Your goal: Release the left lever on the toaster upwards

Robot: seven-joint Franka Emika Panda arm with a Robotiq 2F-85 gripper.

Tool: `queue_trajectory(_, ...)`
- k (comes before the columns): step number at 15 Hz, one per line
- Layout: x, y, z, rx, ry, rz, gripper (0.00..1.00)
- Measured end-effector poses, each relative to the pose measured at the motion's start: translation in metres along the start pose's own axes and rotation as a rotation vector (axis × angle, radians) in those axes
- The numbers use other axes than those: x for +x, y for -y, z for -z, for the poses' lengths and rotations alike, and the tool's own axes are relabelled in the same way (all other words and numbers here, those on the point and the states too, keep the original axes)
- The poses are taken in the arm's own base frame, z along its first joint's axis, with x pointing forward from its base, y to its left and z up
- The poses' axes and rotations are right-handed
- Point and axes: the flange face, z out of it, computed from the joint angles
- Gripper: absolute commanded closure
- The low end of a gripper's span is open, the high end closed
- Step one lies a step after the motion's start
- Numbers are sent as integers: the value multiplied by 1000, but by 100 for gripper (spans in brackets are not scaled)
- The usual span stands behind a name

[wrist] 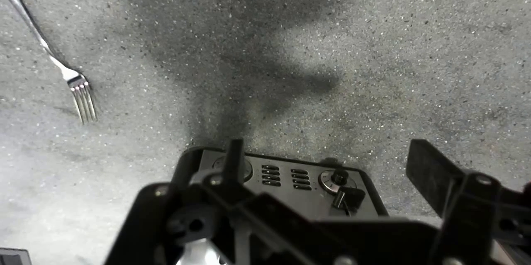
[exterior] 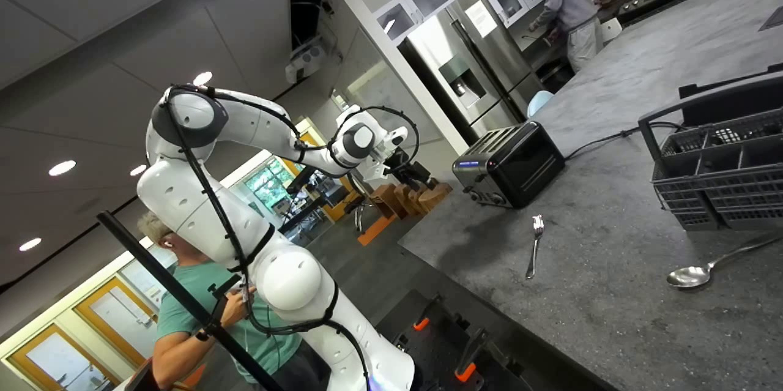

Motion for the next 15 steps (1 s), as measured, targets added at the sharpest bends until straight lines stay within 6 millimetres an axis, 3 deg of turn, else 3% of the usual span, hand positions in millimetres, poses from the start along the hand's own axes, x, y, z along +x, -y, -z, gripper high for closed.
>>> queue_trajectory(5, 1, 3, -5, -31, -28, -12, 0)
queue_trajectory(10, 1, 26, -37, -16, -161, -89, 0)
queue_trajectory(15, 6, 29, -60, -54, -241, -133, 0)
